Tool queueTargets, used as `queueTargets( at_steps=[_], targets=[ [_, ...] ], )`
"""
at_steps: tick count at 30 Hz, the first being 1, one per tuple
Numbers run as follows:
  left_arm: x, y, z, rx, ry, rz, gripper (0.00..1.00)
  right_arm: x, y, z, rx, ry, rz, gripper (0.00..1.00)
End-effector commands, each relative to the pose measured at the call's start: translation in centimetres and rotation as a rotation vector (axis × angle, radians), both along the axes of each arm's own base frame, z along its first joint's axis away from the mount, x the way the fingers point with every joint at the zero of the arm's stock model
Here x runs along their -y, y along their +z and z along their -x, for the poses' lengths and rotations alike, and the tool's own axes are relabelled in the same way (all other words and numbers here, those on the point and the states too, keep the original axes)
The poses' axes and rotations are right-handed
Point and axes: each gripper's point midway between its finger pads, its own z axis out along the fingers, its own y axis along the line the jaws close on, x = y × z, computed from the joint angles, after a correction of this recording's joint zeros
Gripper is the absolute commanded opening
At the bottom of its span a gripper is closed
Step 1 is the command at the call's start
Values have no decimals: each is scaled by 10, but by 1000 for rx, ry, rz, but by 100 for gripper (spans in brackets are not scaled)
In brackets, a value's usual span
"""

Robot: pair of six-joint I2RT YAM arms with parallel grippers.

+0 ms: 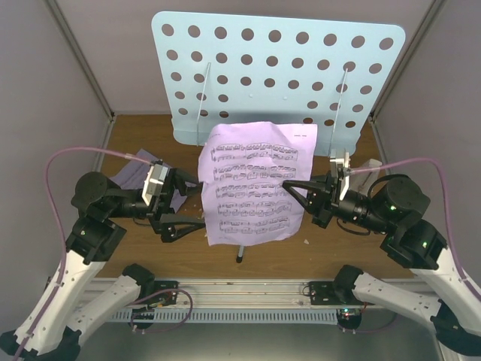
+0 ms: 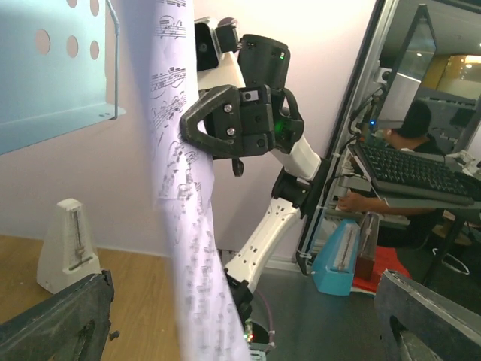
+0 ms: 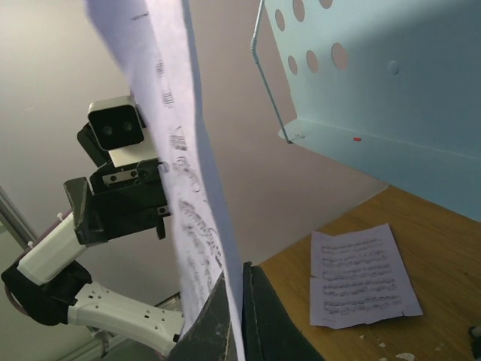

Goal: Pack up the instrument practice props

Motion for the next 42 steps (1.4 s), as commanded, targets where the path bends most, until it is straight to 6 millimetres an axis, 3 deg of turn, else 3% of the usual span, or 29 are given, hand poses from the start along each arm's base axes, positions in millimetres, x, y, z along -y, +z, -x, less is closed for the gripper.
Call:
queueTargets(
  at_steps=[1, 8, 14, 36, 40, 42],
  targets=[
    [0, 0, 8, 24, -33, 8, 95, 5, 3, -4, -2, -37, -18, 1],
    [4, -5, 1, -6, -24, 4, 91, 2, 8, -2, 18, -13, -26, 1],
    [10, -8, -10, -34, -11, -3, 78, -2, 8, 4, 40, 27, -18, 1],
    [17, -26, -45, -135, 133, -46, 0, -8, -6, 0, 35, 31, 24, 0],
    [15, -32, -50, -171, 166, -47, 0, -7, -13, -5, 21, 4, 39, 7],
    [15, -40, -54, -209, 189, -54, 0, -5, -16, -7, 17, -9, 44, 22]
  ],
)
